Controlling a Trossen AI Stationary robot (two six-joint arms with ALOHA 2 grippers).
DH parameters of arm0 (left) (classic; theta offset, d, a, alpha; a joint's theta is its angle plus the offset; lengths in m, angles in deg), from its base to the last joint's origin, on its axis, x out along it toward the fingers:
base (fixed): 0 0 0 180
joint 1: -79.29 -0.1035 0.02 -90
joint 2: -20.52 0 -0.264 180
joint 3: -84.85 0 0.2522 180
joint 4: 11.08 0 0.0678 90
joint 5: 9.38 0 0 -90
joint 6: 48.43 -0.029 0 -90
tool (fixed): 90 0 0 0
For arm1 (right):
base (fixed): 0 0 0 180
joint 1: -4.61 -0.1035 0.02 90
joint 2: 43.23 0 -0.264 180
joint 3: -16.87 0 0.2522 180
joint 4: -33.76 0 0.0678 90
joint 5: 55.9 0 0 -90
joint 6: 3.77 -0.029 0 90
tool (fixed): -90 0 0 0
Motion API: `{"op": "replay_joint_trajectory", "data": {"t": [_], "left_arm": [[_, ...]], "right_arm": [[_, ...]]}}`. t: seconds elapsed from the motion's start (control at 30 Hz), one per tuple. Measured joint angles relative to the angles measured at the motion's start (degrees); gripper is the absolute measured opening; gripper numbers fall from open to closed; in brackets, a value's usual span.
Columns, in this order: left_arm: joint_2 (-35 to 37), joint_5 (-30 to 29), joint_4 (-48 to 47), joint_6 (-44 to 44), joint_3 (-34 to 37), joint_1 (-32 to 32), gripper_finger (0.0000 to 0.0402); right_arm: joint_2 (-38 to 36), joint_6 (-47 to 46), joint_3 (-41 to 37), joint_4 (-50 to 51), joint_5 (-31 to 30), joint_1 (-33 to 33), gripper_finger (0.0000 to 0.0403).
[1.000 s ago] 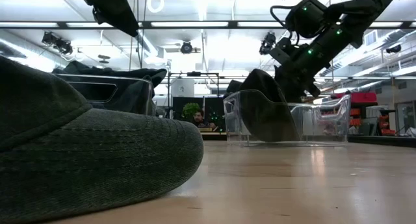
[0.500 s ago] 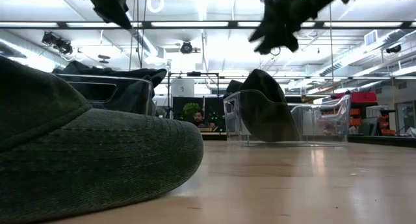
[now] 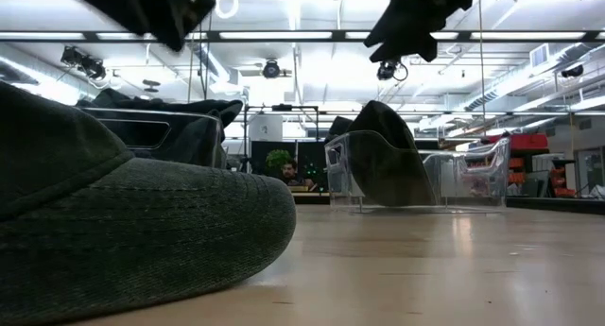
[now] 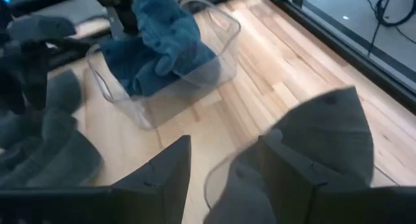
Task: Pick & Place hat
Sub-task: Put the right black cap into the right transparent bin
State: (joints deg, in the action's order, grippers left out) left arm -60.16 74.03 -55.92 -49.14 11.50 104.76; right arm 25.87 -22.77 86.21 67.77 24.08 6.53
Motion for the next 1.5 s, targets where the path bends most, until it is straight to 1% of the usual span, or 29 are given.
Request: {"op": "replay_joint_trajectory", "data": {"t": [0.13,0.23,0.37,0.43,0.63,0.83,0.97,1.27,1.37,1.5], "left_arm": [[-5.46,0.7,1.88,-0.04,0.02,0.85,0.0156],[-8.39,5.43,1.79,0.04,0.02,0.77,0.0156],[-11.06,13.58,2.91,1.98,0.02,0.77,0.0156],[-12.05,15.77,4.1,3.38,0.02,0.95,0.0156],[-14.2,16.01,4.75,7.11,0.02,1.49,0.0156],[-15.0,15.8,5.55,7.17,0.0,1.33,0.0156],[-15.0,13.85,5.71,6.43,0.0,1.33,0.0156],[-17.37,14.14,4.46,5.86,-0.02,1.51,0.0152],[-17.58,13.99,4.51,3.44,-0.02,1.53,0.0128],[-17.47,11.92,4.07,2.76,-0.02,1.0,0.0061]], "right_arm": [[0.02,0.0,0.0,0.89,-0.07,0.04,0.018],[0.02,0.0,0.0,0.9,-0.07,0.04,0.018],[0.02,0.0,0.0,1.39,-0.07,0.04,0.018],[0.02,0.02,0.0,1.46,-0.05,0.04,0.018],[0.02,0.01,0.0,2.77,-0.07,0.06,0.018],[0.02,0.01,0.0,4.96,-0.07,0.06,0.018],[0.02,0.02,0.0,5.22,-0.07,0.06,0.018],[0.04,0.04,0.0,5.73,-0.07,0.06,0.018],[0.04,0.04,0.0,5.82,-0.06,0.06,0.018],[0.04,0.04,0.0,5.7,-0.05,0.08,0.018]]}}
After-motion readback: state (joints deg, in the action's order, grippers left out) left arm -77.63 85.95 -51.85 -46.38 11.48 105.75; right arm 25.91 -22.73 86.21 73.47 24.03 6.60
